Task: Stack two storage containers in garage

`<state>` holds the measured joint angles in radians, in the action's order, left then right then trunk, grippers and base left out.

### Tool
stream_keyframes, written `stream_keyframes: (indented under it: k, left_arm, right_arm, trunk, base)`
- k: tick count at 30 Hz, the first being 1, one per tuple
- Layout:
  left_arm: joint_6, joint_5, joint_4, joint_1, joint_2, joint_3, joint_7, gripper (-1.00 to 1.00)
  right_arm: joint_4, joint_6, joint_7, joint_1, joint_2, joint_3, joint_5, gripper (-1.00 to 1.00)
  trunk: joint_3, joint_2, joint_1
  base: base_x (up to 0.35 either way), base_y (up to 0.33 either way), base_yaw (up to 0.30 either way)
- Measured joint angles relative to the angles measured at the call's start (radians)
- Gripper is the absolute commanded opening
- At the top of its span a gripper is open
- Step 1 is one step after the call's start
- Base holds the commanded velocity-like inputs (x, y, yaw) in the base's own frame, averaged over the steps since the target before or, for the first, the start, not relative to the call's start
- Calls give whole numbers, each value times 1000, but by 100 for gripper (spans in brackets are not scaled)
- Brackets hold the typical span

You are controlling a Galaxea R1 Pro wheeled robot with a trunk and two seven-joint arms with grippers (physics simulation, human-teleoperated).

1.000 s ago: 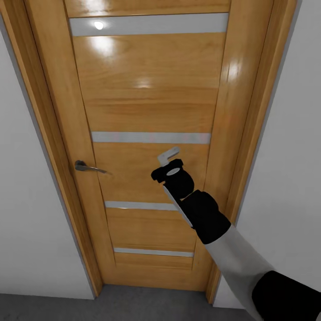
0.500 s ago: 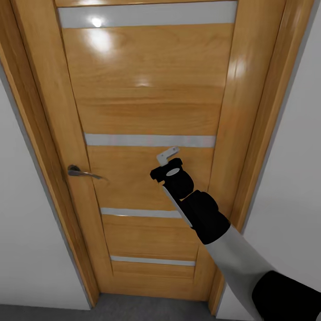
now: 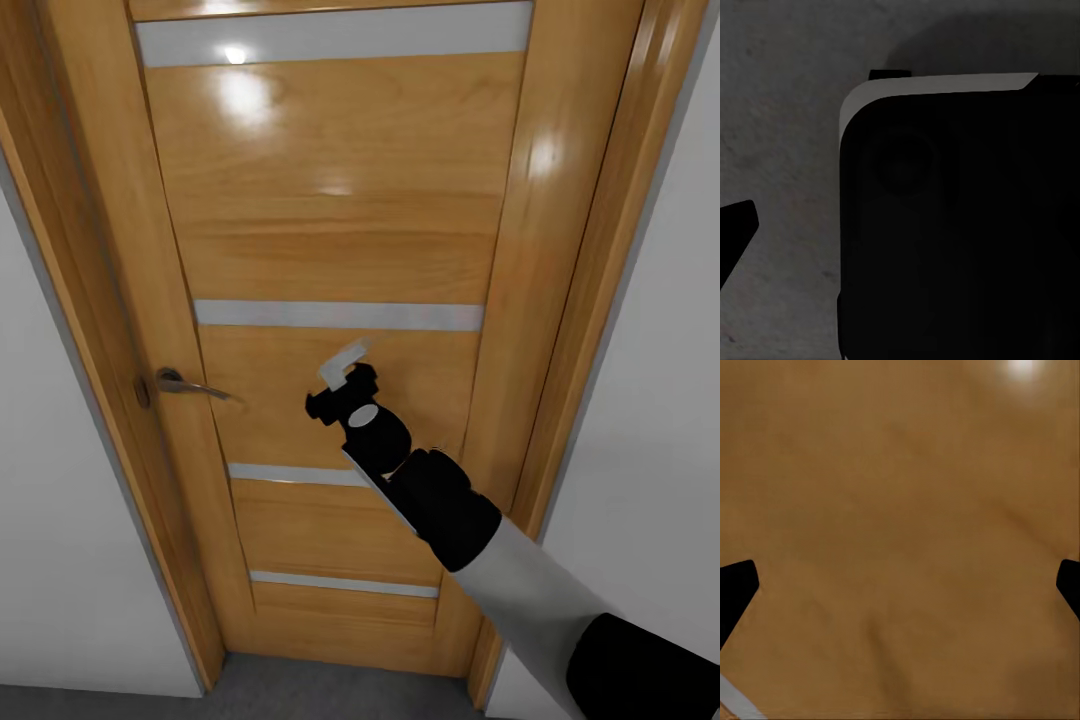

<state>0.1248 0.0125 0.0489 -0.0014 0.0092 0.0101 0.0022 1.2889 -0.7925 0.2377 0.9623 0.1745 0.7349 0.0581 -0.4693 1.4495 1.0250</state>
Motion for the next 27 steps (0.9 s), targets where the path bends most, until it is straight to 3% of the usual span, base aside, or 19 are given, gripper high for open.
stream_keyframes:
  k: [7,9,11,15,27]
  left_arm:
    - [0,0,0,0,-1,0,0,100]
    - [0,0,0,0,-1,0,0,100]
    - [0,0,0,0,-1,0,0,100]
    - [0,0,0,0,-1,0,0,100]
    - [0,-1,0,0,-2,0,0,100]
  right_arm:
    - [-70,36,-2,-11,0,12,94,100]
    - [-171,100,-3,-12,0,13,116,100]
    - [-233,177,-7,-12,0,13,120,100]
    - [-353,249,-10,-12,0,13,124,100]
    - [-389,268,-2,-13,0,13,115,100]
  trunk:
    - [0,0,0]
    - [0,0,0]
    - [0,0,0]
    - [0,0,0]
    - [0,0,0]
  base:
    - [0,0,0]
    - [0,0,0]
    - [0,0,0]
    - [0,0,0]
    - [10,0,0]
